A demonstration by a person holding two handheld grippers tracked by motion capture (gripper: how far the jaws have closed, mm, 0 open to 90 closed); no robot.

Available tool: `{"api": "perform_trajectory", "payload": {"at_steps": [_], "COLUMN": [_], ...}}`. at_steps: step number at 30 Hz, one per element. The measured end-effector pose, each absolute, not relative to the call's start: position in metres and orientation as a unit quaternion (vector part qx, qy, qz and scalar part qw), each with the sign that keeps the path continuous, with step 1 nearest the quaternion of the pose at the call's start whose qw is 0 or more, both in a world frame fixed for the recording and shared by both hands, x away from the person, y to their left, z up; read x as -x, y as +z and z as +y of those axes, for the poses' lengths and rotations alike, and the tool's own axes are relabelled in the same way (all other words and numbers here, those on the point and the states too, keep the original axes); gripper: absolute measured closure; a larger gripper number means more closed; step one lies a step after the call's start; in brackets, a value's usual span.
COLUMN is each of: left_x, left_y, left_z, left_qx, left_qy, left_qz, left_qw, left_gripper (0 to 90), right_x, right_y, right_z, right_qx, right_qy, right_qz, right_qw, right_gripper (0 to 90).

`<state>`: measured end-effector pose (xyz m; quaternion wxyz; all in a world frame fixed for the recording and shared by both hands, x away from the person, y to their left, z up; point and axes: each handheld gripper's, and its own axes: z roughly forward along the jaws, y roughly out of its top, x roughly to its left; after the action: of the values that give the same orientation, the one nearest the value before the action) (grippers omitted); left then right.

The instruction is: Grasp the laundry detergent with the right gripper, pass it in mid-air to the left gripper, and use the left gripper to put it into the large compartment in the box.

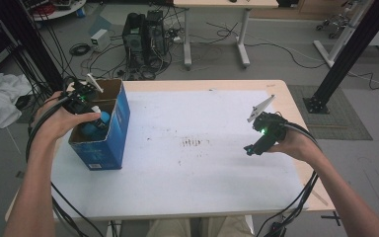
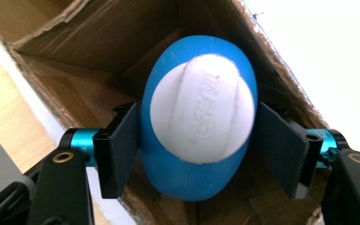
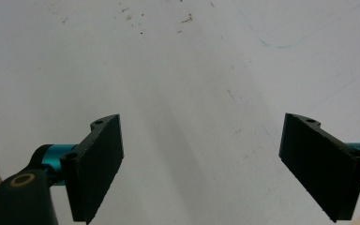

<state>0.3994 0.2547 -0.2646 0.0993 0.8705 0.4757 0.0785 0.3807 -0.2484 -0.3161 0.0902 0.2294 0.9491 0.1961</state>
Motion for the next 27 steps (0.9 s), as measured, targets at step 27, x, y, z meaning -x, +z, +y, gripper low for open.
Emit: {"api": "perform_trajectory", "payload": {"at_steps": [27], "left_x": [-0.396], "left_y": [-0.24], "left_z": [0.247], "left_qx": [-0.873], "left_qy": [0.093], "left_qz": [0.468], "left_qw": [0.102], "left_gripper": [30.3], "right_x": [-0.381], "right_y": [-0.316], "right_z": [-0.248], "right_qx": [-0.229], "right_qy": [0.196], "right_qz": [0.949], "right_qw": [0.09], "right_gripper": [13.2]}}
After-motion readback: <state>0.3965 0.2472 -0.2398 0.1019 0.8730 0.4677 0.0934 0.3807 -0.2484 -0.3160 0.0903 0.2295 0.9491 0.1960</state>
